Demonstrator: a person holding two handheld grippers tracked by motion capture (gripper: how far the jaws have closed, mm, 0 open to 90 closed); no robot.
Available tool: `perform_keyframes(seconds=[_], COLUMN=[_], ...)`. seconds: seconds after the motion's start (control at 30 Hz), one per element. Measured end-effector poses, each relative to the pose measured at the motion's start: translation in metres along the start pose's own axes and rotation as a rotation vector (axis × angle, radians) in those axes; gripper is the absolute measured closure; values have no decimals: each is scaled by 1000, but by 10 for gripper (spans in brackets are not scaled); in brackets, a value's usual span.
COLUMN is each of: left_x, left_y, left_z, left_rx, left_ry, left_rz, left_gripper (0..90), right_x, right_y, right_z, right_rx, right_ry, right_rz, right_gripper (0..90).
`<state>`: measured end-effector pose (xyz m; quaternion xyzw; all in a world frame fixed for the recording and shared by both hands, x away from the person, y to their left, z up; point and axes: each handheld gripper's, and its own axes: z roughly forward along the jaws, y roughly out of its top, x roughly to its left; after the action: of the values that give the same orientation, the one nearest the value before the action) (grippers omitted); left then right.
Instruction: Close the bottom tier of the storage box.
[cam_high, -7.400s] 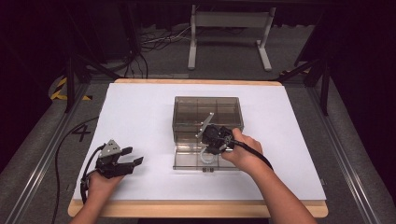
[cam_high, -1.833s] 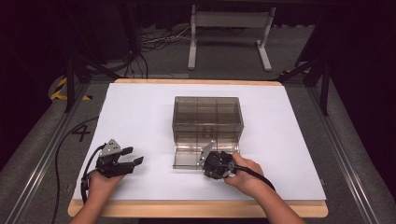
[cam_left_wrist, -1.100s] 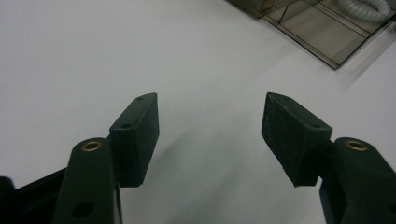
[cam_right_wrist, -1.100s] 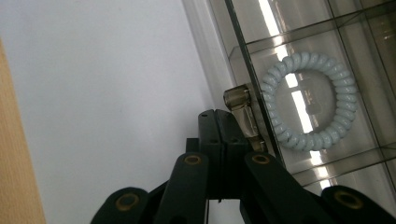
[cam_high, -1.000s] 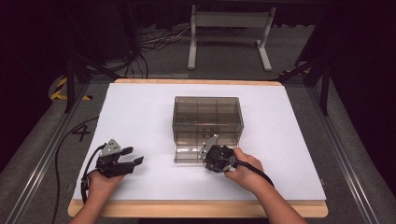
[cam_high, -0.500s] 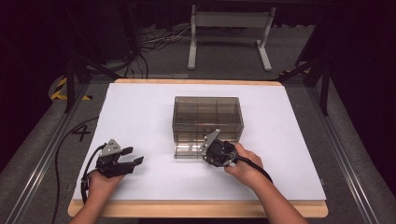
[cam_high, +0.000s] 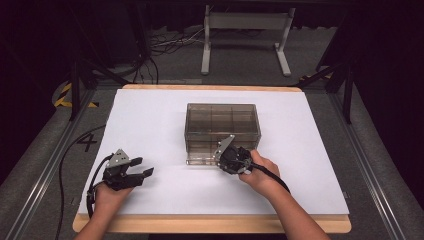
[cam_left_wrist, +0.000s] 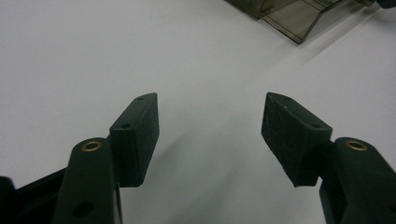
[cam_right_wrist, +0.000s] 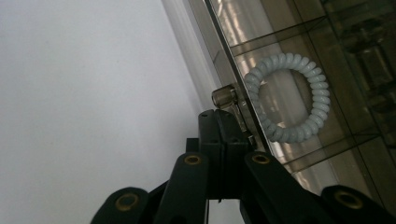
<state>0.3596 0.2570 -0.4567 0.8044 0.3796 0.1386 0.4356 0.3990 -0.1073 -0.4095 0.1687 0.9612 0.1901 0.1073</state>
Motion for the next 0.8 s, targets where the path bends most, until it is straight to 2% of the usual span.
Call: perform_keyframes(seconds=[0.13,0.8], left_x=[0,0], left_y=[0,0], left_z=[0,0], left_rx=[0,-1], left_ry=[-1,-1], left_rz=[0,1], left_gripper=[377,377], right_x=[-2,-8], right_y=[1,2], right_z=[1,5], right_rx=[-5,-30], right_ry=[-16,-80], right_rz=[17,36], right_gripper=[900,900])
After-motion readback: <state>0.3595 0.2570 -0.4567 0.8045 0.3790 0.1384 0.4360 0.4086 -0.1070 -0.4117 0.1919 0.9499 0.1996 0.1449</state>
